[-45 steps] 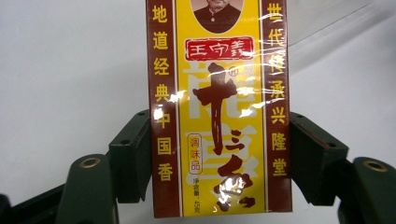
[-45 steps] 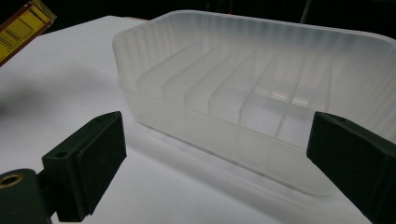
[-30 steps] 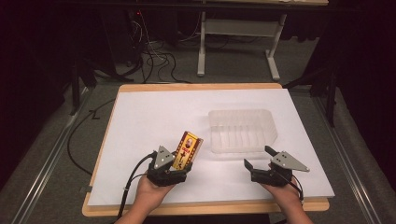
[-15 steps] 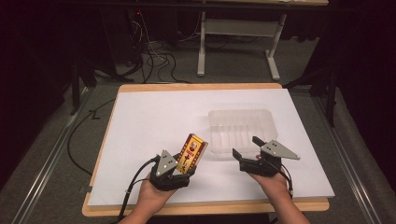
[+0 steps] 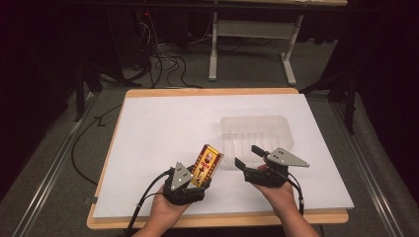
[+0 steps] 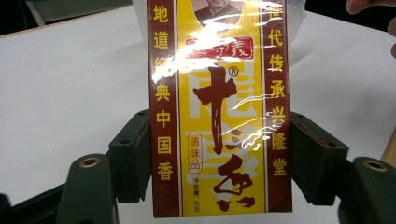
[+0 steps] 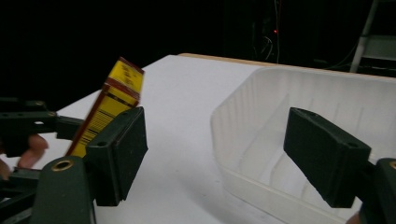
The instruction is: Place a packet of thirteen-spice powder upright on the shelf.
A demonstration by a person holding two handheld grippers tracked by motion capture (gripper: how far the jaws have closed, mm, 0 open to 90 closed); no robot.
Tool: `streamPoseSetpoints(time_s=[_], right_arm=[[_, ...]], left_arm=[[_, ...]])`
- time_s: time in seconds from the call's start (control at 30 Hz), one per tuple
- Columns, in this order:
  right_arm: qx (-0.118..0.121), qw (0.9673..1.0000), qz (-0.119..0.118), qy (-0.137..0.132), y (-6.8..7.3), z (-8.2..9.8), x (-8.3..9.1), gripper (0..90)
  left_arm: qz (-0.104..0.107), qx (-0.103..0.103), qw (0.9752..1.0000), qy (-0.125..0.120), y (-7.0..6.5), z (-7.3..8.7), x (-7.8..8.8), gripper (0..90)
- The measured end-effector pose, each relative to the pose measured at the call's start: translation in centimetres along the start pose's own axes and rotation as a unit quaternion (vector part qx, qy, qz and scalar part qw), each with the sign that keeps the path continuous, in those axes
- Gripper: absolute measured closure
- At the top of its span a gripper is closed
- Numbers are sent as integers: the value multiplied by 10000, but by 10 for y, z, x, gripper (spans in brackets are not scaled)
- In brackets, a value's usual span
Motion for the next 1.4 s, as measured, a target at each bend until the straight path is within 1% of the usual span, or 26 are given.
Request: streamPoseSetpoints(time_s=[0.07, 0.1, 0.13, 0.17, 0.23, 0.3, 0.33, 0.43, 0.5, 0.53, 0.57, 0.63, 0.73, 0.77, 0.83, 0.87, 0.93, 0.97, 1.0, 1.07, 1.1, 1.17, 1.2, 1.23, 1.3, 1.4], right_arm=[[14, 9999, -120, 5, 5, 0, 3, 210], [14, 9999, -120, 5, 5, 0, 3, 210], [0, 9998, -176, 31, 7, 1, 3, 200], [-44, 9996, -278, 72, 10, 0, 3, 183], [-66, 9993, -362, 68, 13, 0, 2, 171], [-113, 9989, -460, 61, 15, -1, 1, 164], [-113, 9989, -460, 61, 15, -1, 1, 164], [-201, 9976, -660, 71, 21, -2, -1, 165], [-182, 9976, -668, 97, 23, -2, -3, 166], [-129, 9974, -687, 154, 27, -1, -5, 168], [-129, 9974, -687, 154, 27, -1, -5, 168], [-84, 9972, -709, 219, 32, 1, -8, 176], [-129, 9967, -765, 239, 34, 3, -10, 189], [-149, 9964, -794, 241, 34, 3, -11, 197], [-166, 9962, -816, 241, 34, 4, -11, 205], [-188, 9960, -839, 246, 34, 5, -12, 215], [-252, 9954, -890, 270, 33, 6, -14, 236], [-303, 9949, -912, 303, 33, 8, -17, 262], [-303, 9949, -912, 303, 33, 8, -17, 262], [-418, 9930, -1048, 361, 32, 11, -21, 310], [-443, 9923, -1089, 387, 32, 12, -22, 323], [-469, 9917, -1128, 399, 33, 12, -23, 336], [-483, 9910, -1174, 415, 33, 13, -24, 377], [-483, 9910, -1174, 415, 33, 13, -24, 377], [-465, 9902, -1257, 386, 35, 13, -23, 450], [-486, 9897, -1302, 351, 34, 13, -21, 513]], left_arm=[[21, -28, 10000, -3, -3, 1, -2, 325], [40, -19, 10000, -5, -5, 1, -2, 325], [44, -38, 10000, -4, -6, 2, -3, 325], [76, -4, 10000, 1, -8, 2, -4, 325], [72, -25, 10000, 20, -8, 3, -4, 325], [77, -23, 10000, 45, -10, 5, -7, 325], [77, -23, 10000, 45, -10, 5, -7, 325], [94, -40, 9999, 61, -13, 8, -9, 325], [116, -61, 9999, 47, -16, 9, -10, 325], [161, -82, 9998, 49, -20, 11, -10, 325], [161, -82, 9998, 49, -20, 11, -10, 325], [218, -169, 9996, 81, -26, 14, -11, 325], [262, -213, 9994, 82, -29, 16, -11, 325], [270, -297, 9991, 105, -31, 17, -11, 325], [257, -325, 9991, 99, -31, 18, -11, 325], [245, -346, 9991, 93, -31, 18, -11, 325], [250, -309, 9992, 75, -31, 18, -12, 325], [230, -325, 9992, 50, -31, 17, -12, 325], [230, -325, 9992, 50, -31, 17, -12, 325], [214, -309, 9993, 25, -30, 17, -12, 325], [164, -367, 9992, 10, -28, 17, -12, 325], [140, -370, 9992, -4, -27, 17, -12, 324], [110, -336, 9994, -18, -26, 16, -13, 325], [110, -336, 9994, -18, -26, 16, -13, 325], [105, -295, 9995, -41, -25, 16, -12, 325], [104, -305, 9995, -29, -25, 16, -12, 324]])
Point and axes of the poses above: each handheld gripper's, and its own axes: x roughly backward along the jaws, z roughly out of its underside, y roughly to its left, the point moved 4 cm from there along -x, roughly forward along the jaws, and after that the axes turned 15 degrees about y, right-handed, at the moved point
